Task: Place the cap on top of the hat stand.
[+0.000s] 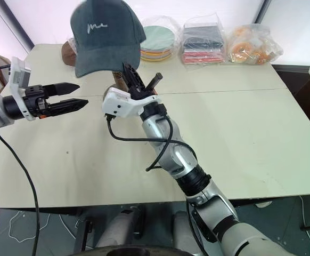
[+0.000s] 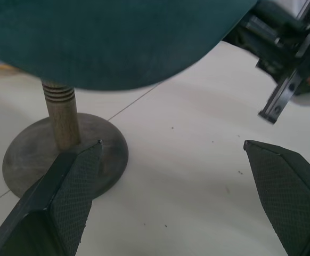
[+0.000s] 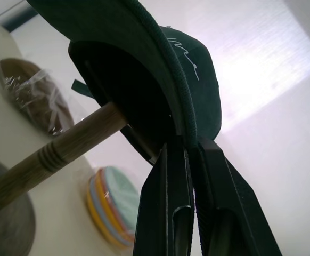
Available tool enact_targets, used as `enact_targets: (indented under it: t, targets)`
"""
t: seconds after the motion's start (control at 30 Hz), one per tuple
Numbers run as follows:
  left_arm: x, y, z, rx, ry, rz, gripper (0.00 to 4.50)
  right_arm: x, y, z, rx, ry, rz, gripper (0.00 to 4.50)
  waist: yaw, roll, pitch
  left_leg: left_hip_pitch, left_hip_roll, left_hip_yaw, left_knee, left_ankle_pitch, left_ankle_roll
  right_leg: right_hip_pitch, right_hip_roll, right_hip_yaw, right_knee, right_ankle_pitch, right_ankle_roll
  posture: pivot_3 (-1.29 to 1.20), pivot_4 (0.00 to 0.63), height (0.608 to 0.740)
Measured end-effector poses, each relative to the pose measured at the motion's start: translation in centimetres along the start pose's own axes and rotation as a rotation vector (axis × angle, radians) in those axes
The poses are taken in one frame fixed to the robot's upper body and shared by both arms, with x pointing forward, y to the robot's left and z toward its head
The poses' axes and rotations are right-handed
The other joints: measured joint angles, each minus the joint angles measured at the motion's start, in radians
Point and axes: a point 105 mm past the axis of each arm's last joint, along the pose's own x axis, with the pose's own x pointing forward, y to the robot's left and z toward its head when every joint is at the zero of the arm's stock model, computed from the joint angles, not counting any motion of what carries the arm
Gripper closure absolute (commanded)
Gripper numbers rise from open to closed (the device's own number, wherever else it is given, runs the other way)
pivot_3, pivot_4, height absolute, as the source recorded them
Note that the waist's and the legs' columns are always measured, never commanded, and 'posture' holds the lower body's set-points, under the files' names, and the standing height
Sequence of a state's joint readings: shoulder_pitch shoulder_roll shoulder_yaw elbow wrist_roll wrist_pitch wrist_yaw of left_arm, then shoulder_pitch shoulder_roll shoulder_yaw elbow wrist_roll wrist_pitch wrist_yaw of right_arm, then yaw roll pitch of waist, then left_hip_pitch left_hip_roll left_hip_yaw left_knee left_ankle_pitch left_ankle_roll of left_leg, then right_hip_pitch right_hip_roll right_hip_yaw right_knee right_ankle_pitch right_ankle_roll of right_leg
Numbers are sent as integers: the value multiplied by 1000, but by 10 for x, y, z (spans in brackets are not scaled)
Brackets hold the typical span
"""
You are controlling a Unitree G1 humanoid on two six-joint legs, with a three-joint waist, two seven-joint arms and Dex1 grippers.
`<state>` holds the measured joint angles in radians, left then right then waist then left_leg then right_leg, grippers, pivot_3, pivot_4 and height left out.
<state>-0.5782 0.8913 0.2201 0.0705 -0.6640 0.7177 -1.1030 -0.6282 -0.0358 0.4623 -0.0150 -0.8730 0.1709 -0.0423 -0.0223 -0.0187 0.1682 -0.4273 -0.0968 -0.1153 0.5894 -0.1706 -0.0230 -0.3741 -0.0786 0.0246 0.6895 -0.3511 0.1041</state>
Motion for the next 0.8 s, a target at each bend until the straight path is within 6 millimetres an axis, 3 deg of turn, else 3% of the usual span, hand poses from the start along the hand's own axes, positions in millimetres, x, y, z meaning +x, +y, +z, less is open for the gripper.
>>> enact_targets:
  t: [0.67,0.8]
  targets:
    - [-3,1,1,-6,14,13,0,-17,44,-12,-33,92,6,4448,1,0,0,0,0,0,0,0,-1,0,0,0,0,0,0,0,150,740]
    - [-5,2,3,4,19,17,0,-28,58,-17,-35,101,70,3055,0,0,0,0,0,0,0,0,-1,0,0,0,0,0,0,0,150,740]
